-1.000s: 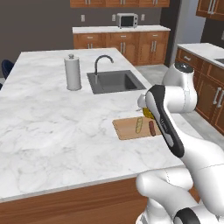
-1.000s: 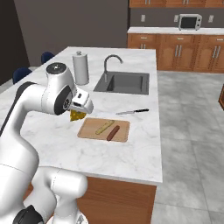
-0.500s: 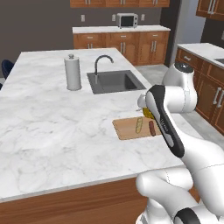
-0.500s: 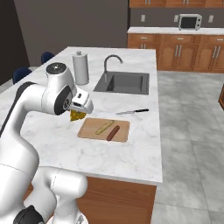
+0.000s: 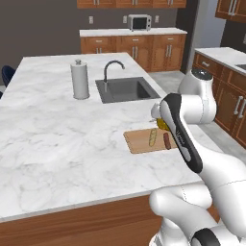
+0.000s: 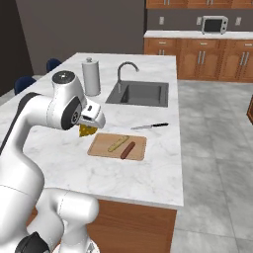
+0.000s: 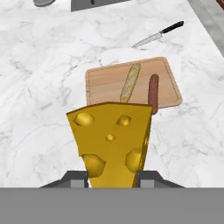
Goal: Retrieve the sausage and cheese from the fridge and place them on the cutting board on the counter.
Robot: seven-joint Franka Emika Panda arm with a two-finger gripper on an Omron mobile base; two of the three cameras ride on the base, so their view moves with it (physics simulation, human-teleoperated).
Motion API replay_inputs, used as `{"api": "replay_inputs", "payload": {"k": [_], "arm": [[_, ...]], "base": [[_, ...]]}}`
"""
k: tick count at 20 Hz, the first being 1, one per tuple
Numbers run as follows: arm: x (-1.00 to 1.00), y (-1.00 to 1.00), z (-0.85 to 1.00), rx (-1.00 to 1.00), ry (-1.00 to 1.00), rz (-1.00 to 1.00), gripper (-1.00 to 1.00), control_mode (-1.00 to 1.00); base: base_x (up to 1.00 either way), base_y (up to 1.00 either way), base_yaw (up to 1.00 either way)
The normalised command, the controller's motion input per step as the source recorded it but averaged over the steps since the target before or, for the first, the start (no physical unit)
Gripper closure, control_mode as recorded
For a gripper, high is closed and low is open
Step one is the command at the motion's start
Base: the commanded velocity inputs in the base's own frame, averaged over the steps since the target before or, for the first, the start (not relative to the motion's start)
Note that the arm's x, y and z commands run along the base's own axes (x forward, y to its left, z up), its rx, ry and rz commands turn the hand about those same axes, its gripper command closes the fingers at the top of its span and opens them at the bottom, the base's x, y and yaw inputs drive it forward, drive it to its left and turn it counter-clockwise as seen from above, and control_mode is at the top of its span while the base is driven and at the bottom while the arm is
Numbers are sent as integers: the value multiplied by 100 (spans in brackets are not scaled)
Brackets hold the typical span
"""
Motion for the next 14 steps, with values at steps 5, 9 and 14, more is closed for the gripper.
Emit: {"api": "replay_inputs", "payload": {"k": [5,9,14], "arm": [[36,5,-11,-6,1,0,100,-100],[60,23,-15,-10,1,-1,100,-100],[68,30,-24,-5,6,-2,100,-100]], "base": [[0,0,0],[0,0,0],[0,0,0]]}}
